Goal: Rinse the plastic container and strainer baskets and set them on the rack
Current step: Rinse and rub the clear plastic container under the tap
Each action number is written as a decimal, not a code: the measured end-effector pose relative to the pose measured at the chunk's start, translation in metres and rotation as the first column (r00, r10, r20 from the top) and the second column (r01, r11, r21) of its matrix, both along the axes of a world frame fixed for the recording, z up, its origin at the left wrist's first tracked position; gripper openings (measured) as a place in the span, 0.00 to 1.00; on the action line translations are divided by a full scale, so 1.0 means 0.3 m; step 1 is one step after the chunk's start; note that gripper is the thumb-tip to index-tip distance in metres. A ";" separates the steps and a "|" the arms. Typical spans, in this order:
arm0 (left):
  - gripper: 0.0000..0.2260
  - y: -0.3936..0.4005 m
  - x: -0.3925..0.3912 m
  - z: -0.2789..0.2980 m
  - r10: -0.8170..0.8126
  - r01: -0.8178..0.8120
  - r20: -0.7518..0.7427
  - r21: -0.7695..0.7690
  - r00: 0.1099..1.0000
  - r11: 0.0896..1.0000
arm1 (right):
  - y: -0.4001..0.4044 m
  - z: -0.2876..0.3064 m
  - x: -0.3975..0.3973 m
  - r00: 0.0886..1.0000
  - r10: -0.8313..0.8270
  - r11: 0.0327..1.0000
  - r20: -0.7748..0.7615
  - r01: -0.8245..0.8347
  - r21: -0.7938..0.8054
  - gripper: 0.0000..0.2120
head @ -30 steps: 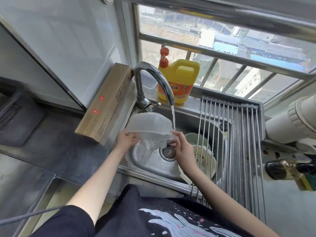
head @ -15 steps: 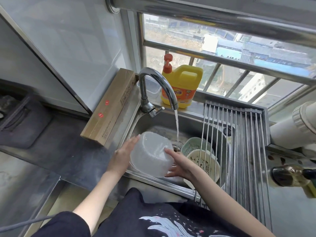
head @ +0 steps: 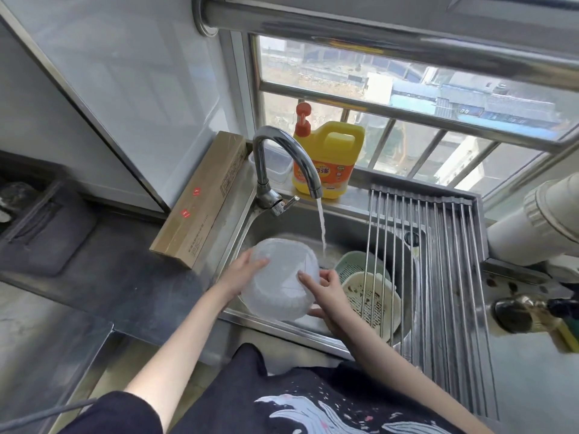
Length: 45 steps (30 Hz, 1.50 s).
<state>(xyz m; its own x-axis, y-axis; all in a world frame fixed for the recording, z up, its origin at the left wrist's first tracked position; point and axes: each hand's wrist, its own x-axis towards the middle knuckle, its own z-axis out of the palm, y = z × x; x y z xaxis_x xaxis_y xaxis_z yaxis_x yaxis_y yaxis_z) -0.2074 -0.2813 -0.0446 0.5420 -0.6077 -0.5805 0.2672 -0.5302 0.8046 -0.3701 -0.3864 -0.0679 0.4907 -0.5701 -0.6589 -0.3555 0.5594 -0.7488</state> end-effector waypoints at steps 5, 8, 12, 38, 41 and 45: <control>0.37 0.024 0.025 -0.026 -0.078 0.080 -0.058 0.039 0.995 0.996 | 0.020 0.015 0.006 0.995 0.037 0.999 -0.094 -0.039 -0.016 0.26; 0.46 0.051 0.041 -0.043 -0.067 0.066 -0.104 -0.009 0.992 0.998 | 0.037 0.006 0.014 0.991 0.035 0.992 -0.128 -0.049 -0.113 0.30; 0.46 0.051 0.051 -0.051 -0.088 0.088 -0.063 0.002 0.994 0.996 | 0.041 0.012 0.011 0.979 0.107 0.989 -0.172 -0.123 -0.085 0.32; 0.33 -0.350 -0.176 0.185 -0.777 0.784 -0.112 0.041 0.620 0.619 | -0.322 0.207 -0.416 0.966 0.044 0.995 -0.256 -0.064 -0.071 0.24; 0.36 -0.462 -0.215 0.184 -0.748 0.749 -0.090 -0.029 0.658 0.662 | -0.418 0.236 -0.451 0.968 -0.021 0.989 -0.252 -0.016 -0.145 0.23; 0.40 -0.593 -0.260 0.175 -0.713 0.704 -0.081 -0.115 0.696 0.701 | -0.541 0.232 -0.439 0.961 -0.152 0.961 -0.229 0.090 -0.262 0.25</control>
